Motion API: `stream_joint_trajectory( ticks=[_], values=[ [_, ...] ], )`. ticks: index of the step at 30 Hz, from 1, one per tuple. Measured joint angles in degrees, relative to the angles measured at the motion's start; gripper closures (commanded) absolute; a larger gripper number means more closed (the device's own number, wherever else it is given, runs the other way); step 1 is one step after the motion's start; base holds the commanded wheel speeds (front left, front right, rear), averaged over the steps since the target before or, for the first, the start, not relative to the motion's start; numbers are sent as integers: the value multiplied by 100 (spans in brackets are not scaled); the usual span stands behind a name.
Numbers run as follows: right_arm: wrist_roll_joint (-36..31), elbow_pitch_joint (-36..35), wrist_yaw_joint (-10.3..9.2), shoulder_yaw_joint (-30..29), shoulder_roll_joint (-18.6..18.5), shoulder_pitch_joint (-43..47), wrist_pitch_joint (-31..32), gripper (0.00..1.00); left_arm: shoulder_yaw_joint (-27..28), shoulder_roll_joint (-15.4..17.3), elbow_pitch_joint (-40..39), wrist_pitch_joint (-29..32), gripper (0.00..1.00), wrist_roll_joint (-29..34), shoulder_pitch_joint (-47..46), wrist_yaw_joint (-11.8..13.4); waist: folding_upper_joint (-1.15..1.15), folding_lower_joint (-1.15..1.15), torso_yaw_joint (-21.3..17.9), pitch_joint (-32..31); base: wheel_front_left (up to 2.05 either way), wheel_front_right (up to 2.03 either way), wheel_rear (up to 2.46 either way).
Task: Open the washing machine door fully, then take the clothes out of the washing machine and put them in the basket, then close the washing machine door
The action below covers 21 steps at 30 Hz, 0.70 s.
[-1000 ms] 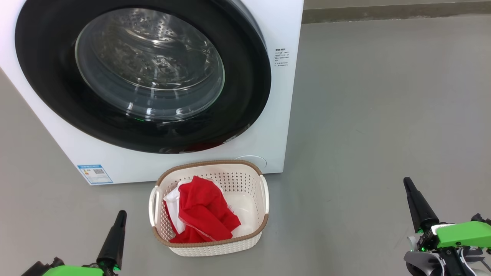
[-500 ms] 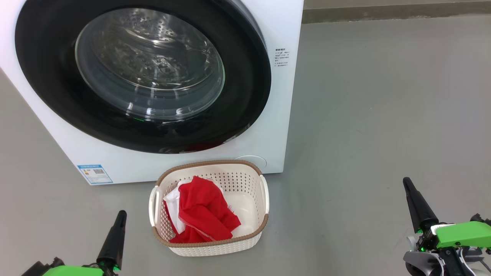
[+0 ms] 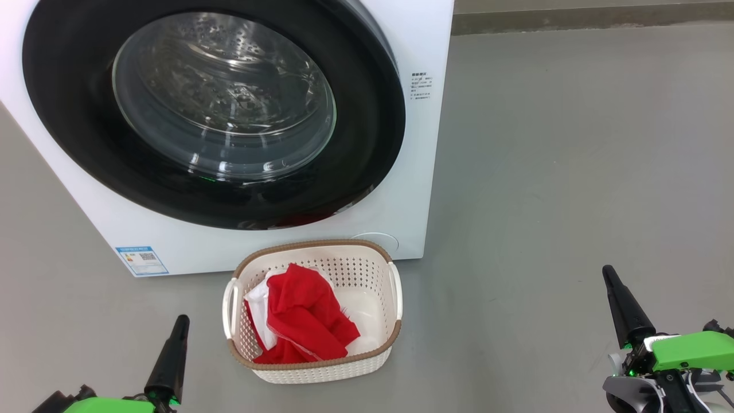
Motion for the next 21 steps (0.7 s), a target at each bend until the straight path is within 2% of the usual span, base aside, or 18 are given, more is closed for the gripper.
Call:
stream_joint_trajectory(
  ticks=[21],
  values=[
    [0, 0, 0, 0, 0, 0, 0, 100, 0, 0, 0, 0, 100, 0, 0, 0, 0, 0, 0, 0, 0, 0, 0]
  ],
)
